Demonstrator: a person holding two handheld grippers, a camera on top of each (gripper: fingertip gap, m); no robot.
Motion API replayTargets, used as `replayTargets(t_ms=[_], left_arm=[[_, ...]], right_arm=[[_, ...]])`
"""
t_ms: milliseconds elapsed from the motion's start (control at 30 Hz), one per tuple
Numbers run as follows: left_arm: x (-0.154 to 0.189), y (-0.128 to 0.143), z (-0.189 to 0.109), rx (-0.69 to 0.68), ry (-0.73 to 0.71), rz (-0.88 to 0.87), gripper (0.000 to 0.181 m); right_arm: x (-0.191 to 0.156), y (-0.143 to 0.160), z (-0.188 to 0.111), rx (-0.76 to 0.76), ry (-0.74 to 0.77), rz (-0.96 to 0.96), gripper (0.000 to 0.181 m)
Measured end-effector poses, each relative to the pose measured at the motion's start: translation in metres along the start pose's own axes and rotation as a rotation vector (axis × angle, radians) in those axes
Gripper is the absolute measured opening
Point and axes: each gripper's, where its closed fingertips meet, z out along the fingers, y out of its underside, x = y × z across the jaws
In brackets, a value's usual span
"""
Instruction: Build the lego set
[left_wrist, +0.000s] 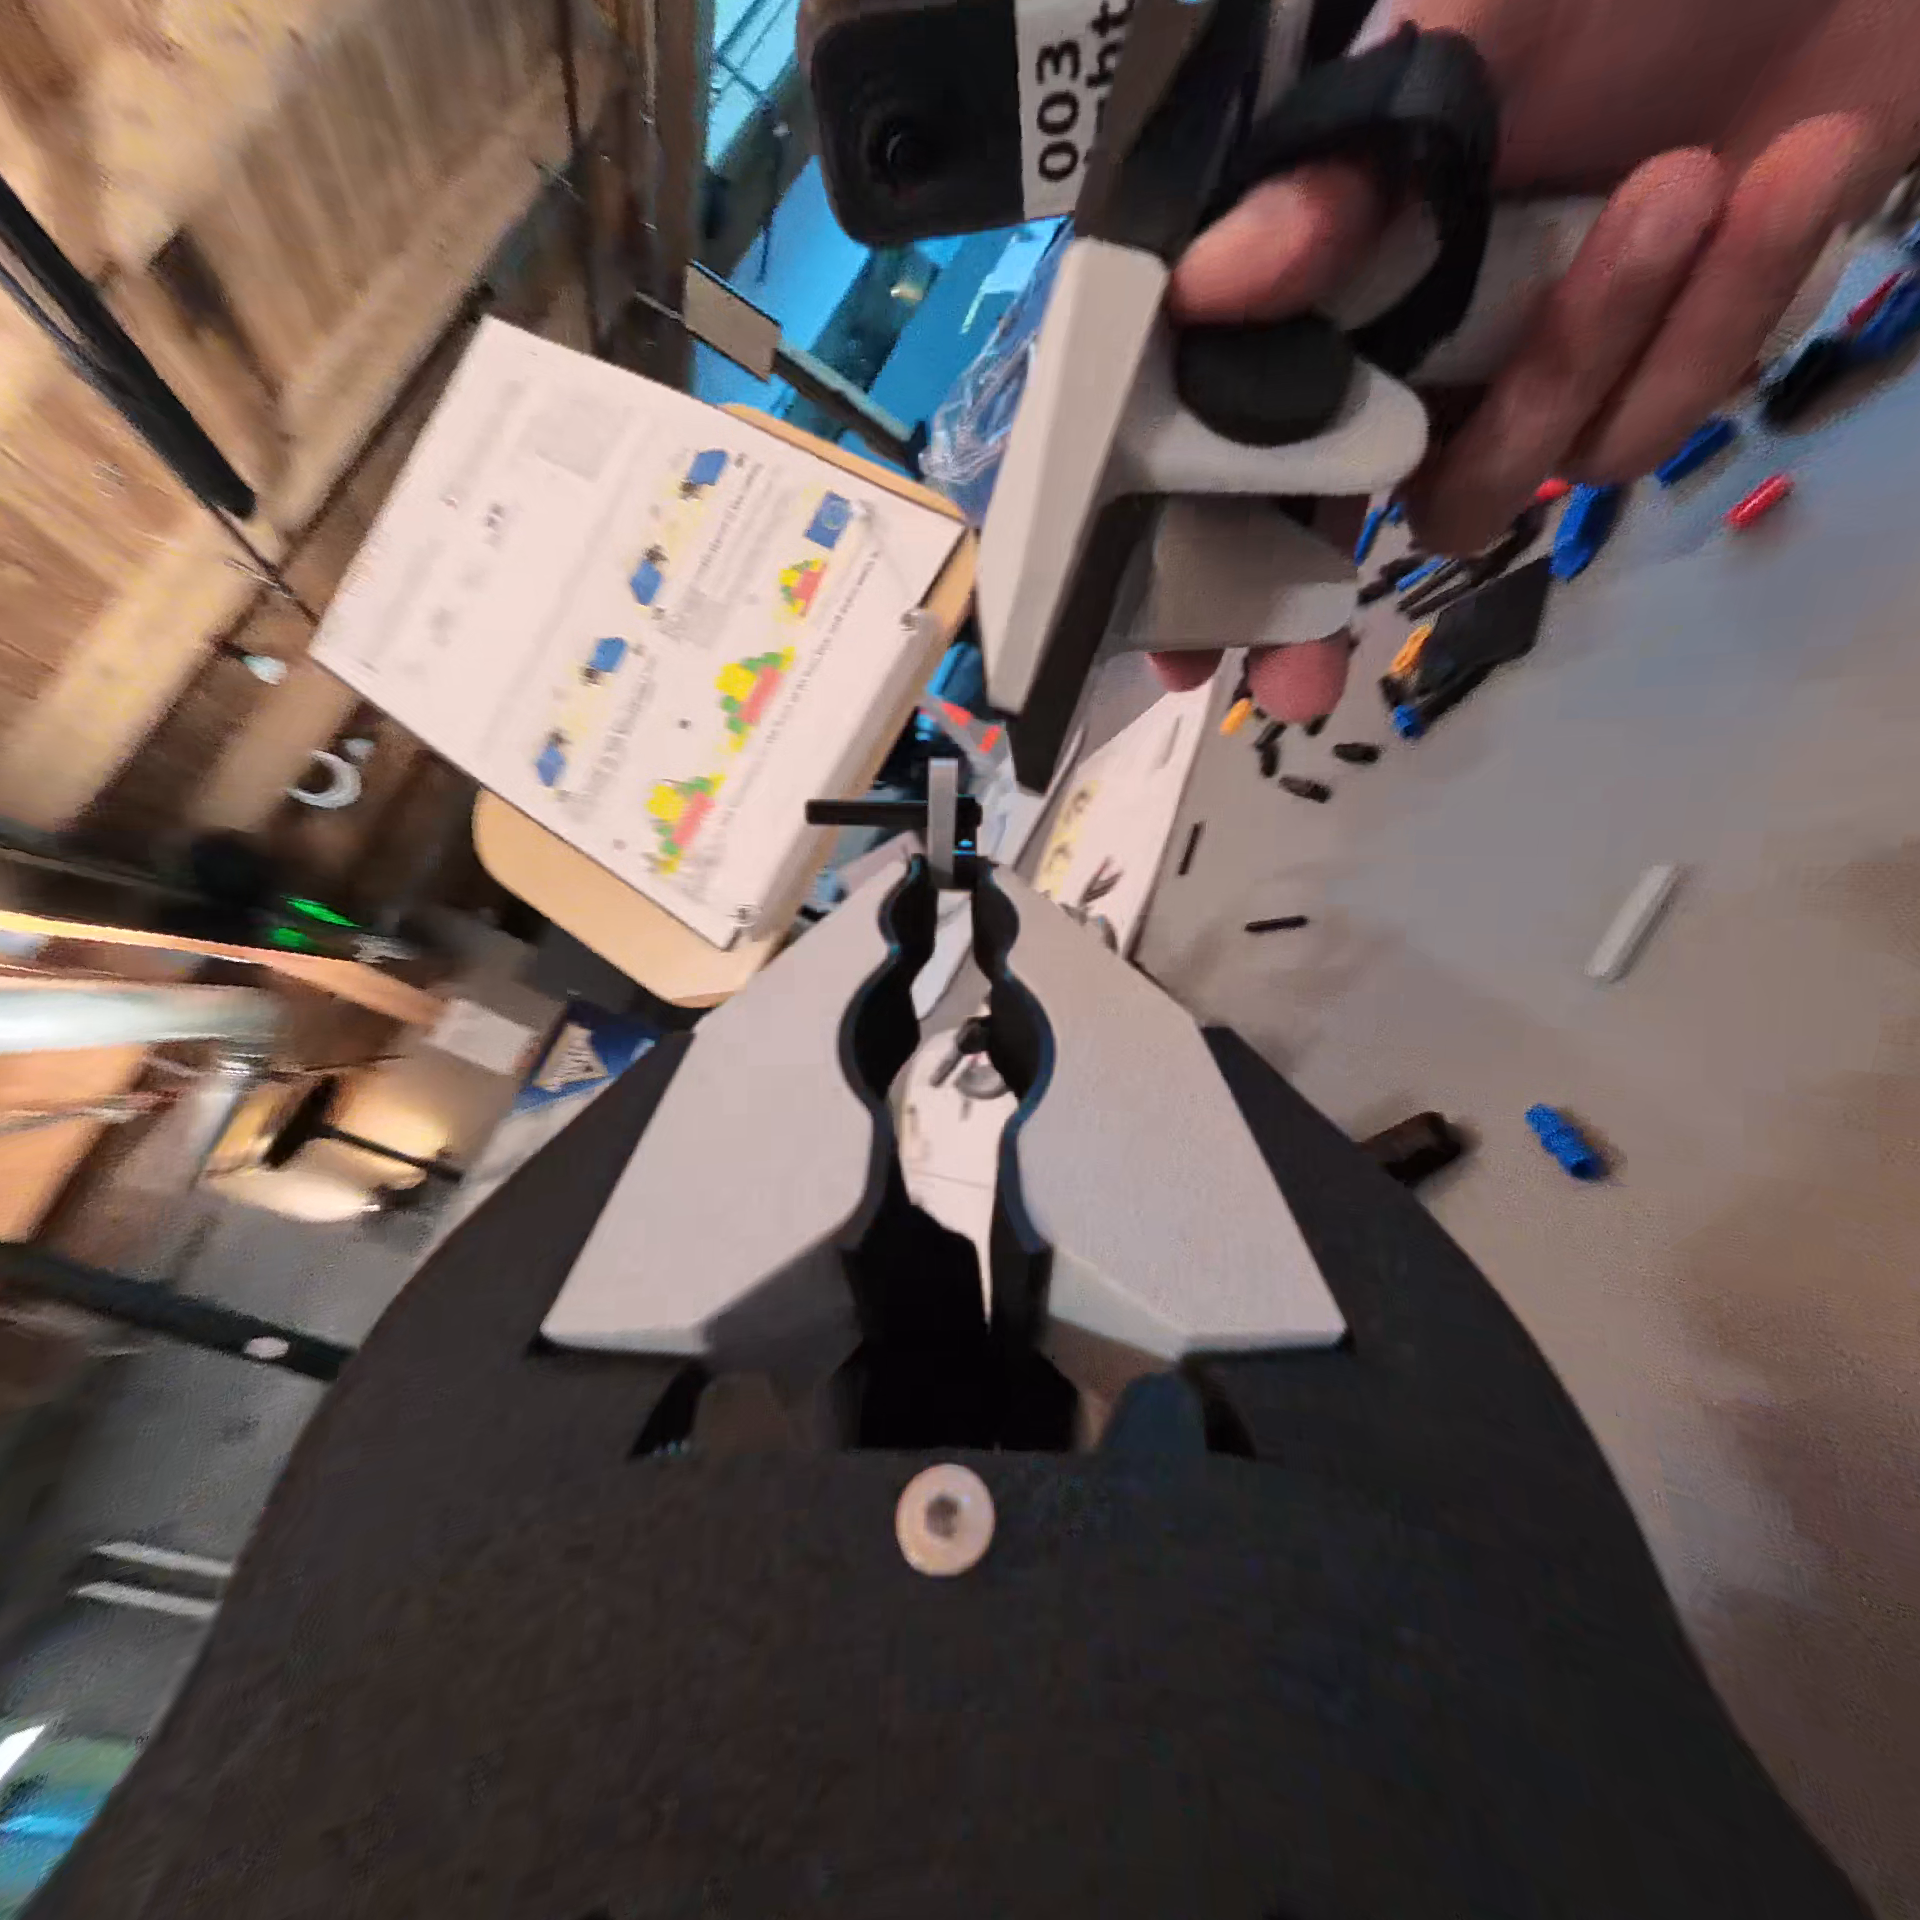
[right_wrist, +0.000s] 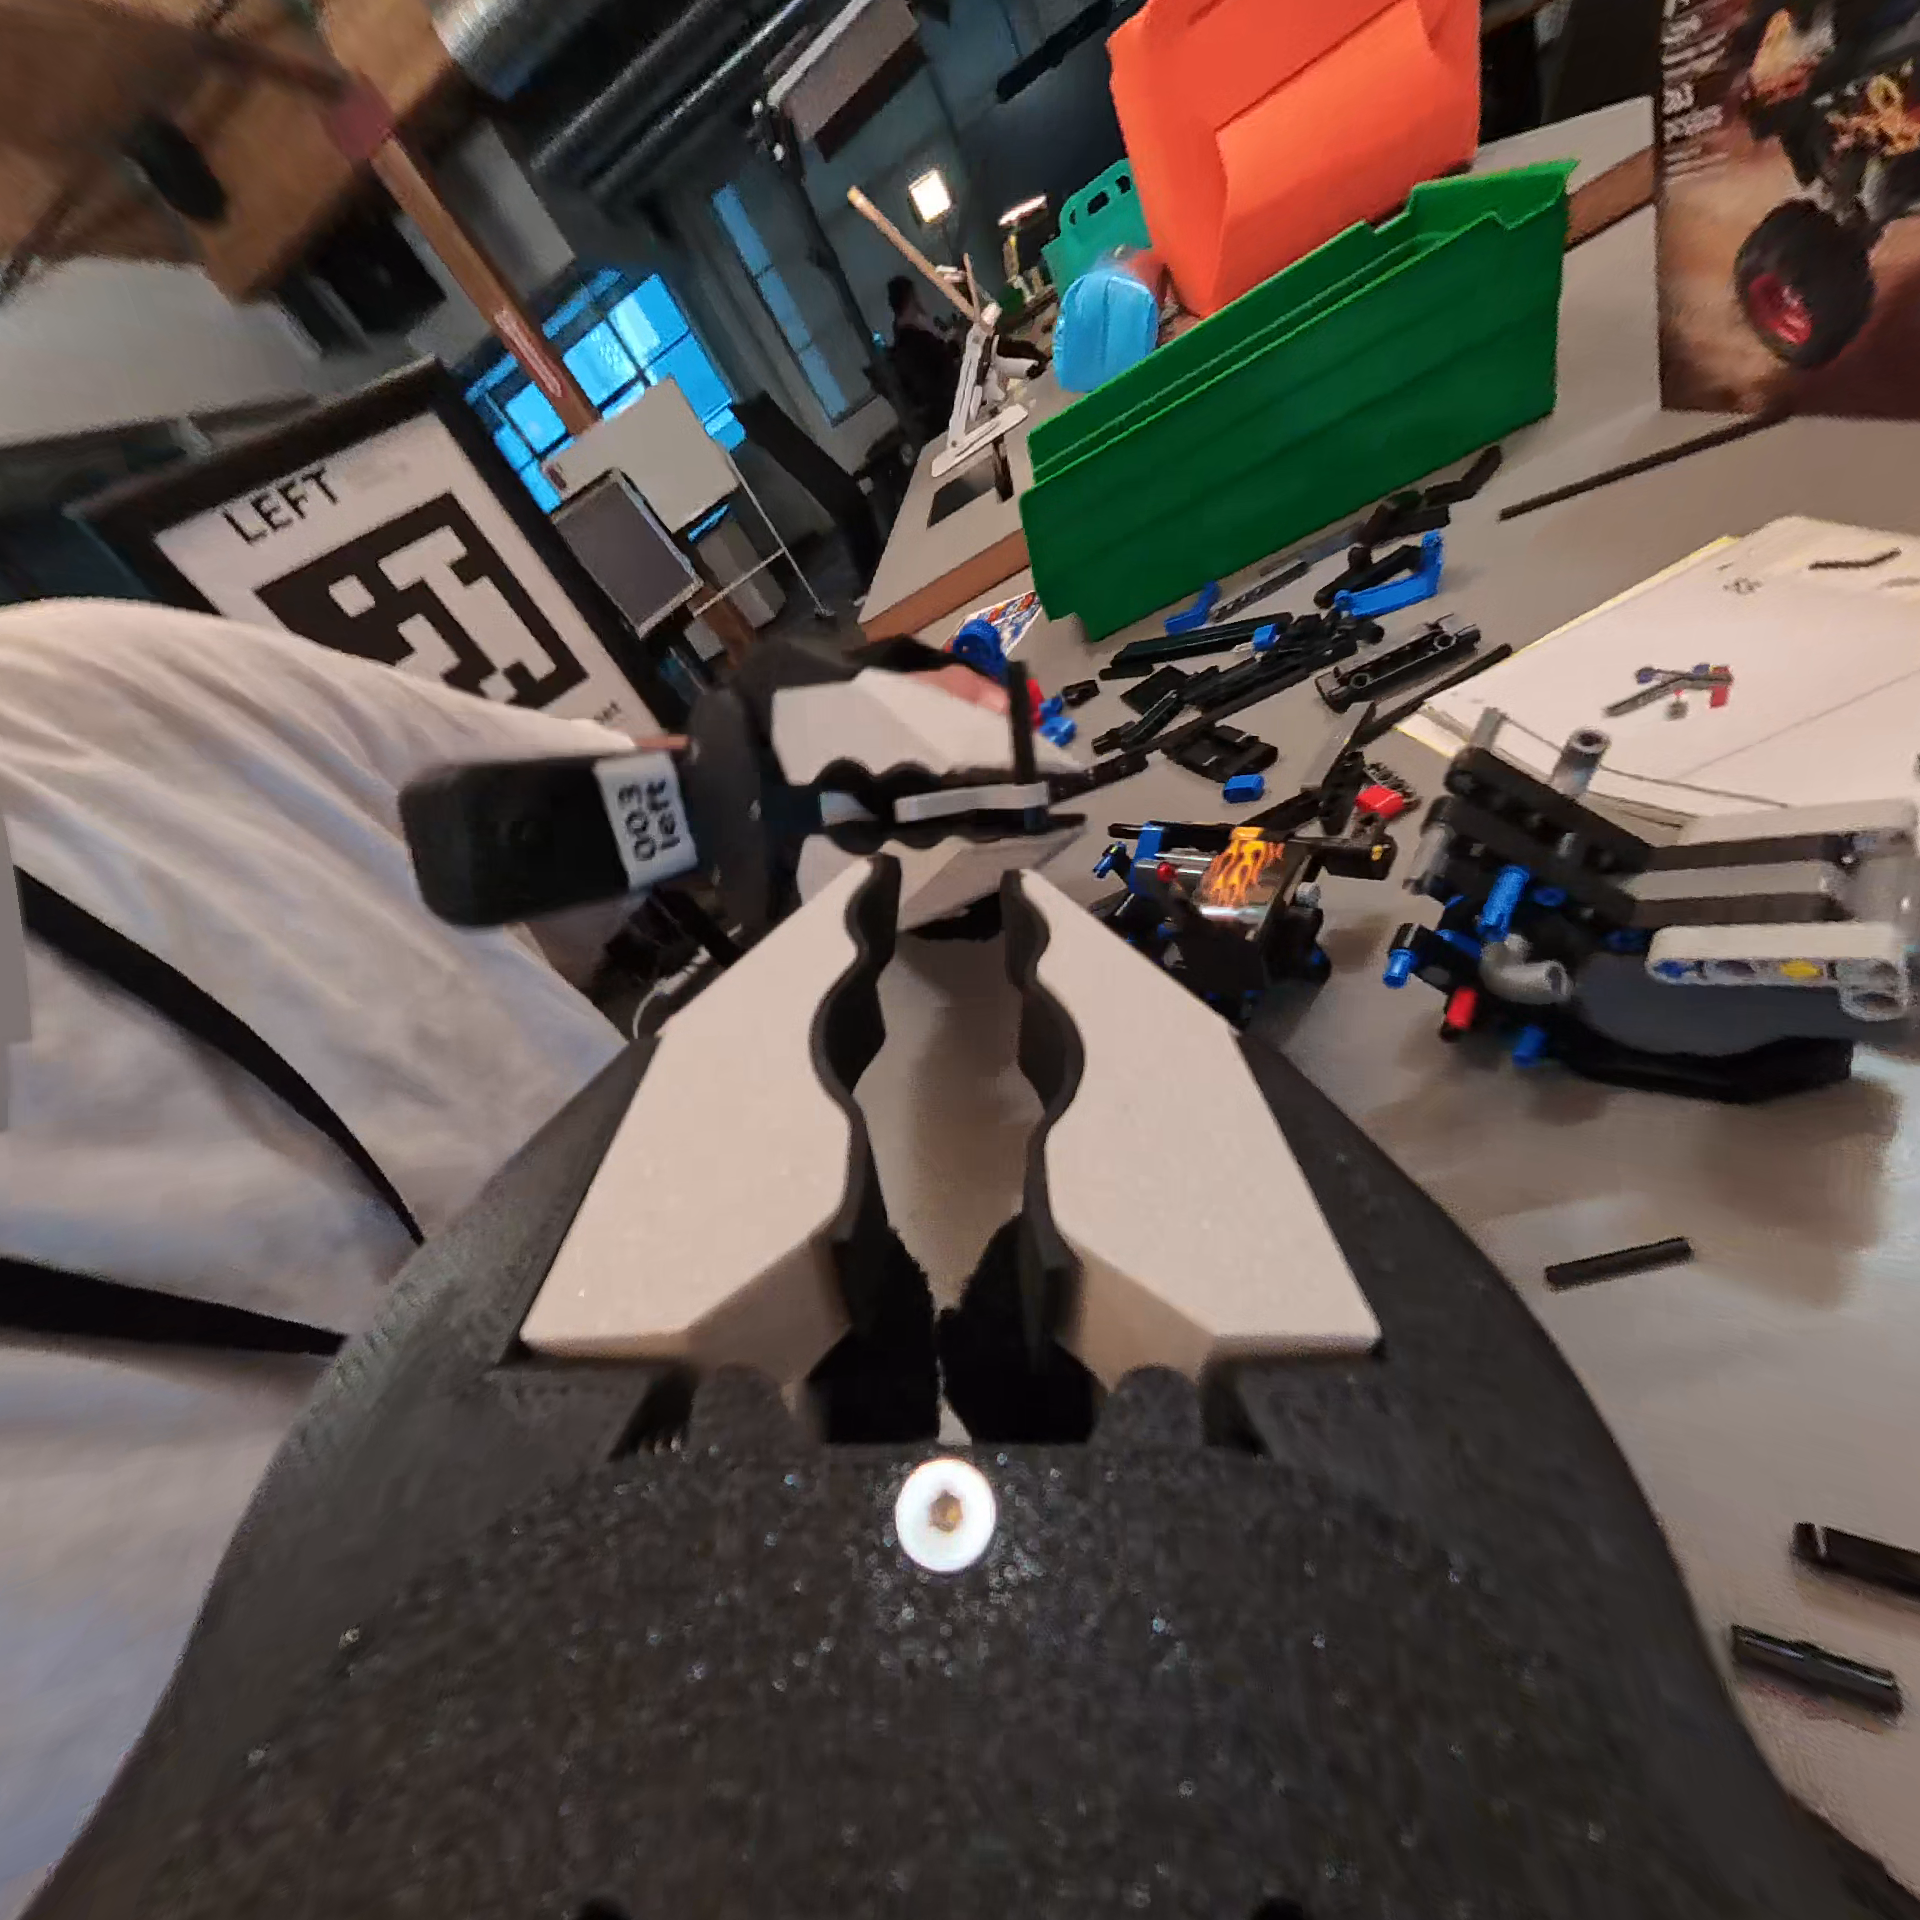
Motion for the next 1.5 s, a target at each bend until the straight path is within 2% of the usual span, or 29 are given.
replayTargets(t_ms=[167,267,367,500,600,733,867,933,1033,1200,1300,1500], left_arm=[[-0.009,-0.002,-0.002,-0.032,-0.145,0.214,0.005],[-0.01,-0.002,-0.001,-0.066,-0.207,0.341,0.005],[-0.006,-0.004,-0.001,-0.081,-0.238,0.455,0.005],[-0.003,-0.002,0.001,-0.106,-0.245,0.512,0.005],[0.004,0.003,0.005,-0.117,-0.185,0.43,0.008],[0.006,0.017,0.007,-0.158,-0.086,0.263,0.025],[-0.001,0.037,0.009,-0.175,0.007,0.066,0.022],[-0.01,0.053,0.012,-0.207,0.059,-0.124,0.021],[-0.027,0.067,0.013,-0.176,0.137,-0.405,0.02],[-0.039,0.084,0.012,-0.155,0.256,-0.662,0.018],[-0.039,0.095,0.014,-0.187,0.282,-0.709,0.017],[-0.032,0.109,0.017,-0.228,0.318,-0.773,0.017]], right_arm=[[0.003,-0.01,-0.003,0.075,-0.076,0.182,0.02],[-0.003,-0.008,0.002,0.071,-0.154,0.299,0.023],[-0.003,0.0,0.011,0.036,-0.117,0.308,0.022],[0.002,0.003,0.009,0.018,-0.057,0.279,0.004],[0.008,0.009,0.007,-0.031,0.01,0.225,0.003],[0.038,0.013,-0.01,-0.106,0.218,0.089,0.002],[0.092,0.008,-0.064,-0.217,0.583,-0.11,0.002],[0.114,0.004,-0.096,-0.266,0.737,-0.154,0.002],[0.14,0.002,-0.136,-0.31,0.913,-0.155,0.002],[0.162,0.016,-0.159,-0.363,1.01,-0.07,0.003],[0.167,0.024,-0.158,-0.382,0.996,-0.055,0.003],[0.174,0.02,-0.165,-0.377,1.048,-0.105,0.003]])
